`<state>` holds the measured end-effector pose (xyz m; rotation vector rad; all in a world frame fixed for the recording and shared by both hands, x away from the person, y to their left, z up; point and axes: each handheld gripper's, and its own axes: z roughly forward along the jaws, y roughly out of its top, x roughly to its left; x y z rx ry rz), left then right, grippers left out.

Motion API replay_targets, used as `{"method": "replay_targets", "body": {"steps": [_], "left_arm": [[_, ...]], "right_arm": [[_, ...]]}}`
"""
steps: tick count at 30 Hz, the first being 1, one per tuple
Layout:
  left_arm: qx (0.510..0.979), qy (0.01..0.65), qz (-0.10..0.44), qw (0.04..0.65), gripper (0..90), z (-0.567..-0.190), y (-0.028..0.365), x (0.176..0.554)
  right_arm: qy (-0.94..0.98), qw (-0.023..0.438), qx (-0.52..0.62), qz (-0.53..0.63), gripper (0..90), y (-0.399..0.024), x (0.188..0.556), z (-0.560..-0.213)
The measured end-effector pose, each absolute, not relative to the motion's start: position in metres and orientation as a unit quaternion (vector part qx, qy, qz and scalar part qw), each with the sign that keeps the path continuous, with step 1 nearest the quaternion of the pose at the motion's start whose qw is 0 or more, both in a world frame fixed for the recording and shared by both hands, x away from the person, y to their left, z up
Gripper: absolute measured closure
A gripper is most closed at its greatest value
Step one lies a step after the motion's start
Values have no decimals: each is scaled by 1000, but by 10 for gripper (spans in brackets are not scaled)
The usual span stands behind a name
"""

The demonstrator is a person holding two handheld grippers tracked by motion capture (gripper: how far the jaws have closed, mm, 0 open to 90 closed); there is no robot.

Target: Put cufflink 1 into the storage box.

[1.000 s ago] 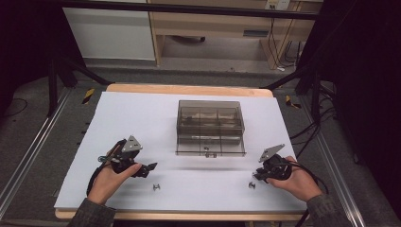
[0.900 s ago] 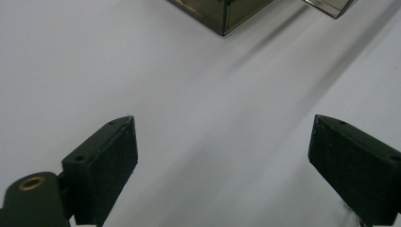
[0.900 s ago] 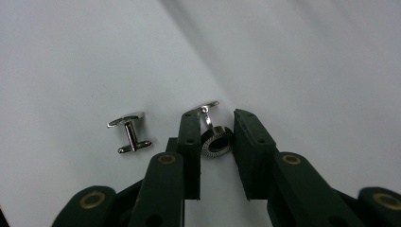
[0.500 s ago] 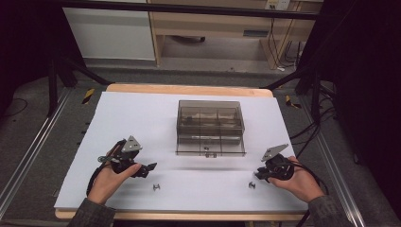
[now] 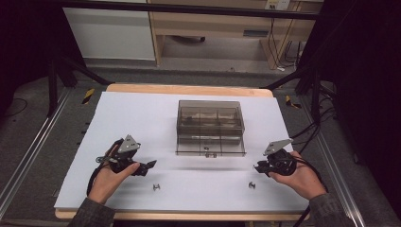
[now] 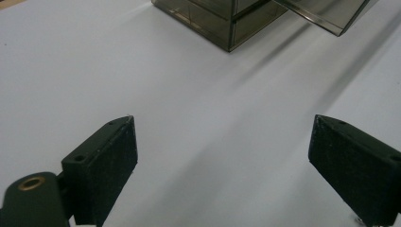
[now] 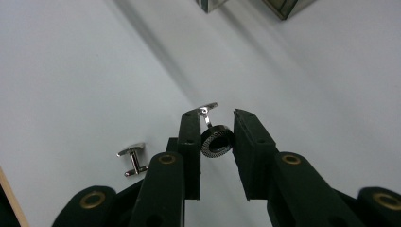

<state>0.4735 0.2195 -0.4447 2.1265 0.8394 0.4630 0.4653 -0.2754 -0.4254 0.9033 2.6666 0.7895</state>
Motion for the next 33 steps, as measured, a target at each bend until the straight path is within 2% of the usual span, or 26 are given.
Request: {"method": "replay_targets", "body": {"steps": [33], "left_arm": [[838, 326, 190, 394, 86, -447, 217, 472]], "right_arm": [[888, 159, 291, 320, 734, -260, 472, -362]]}}
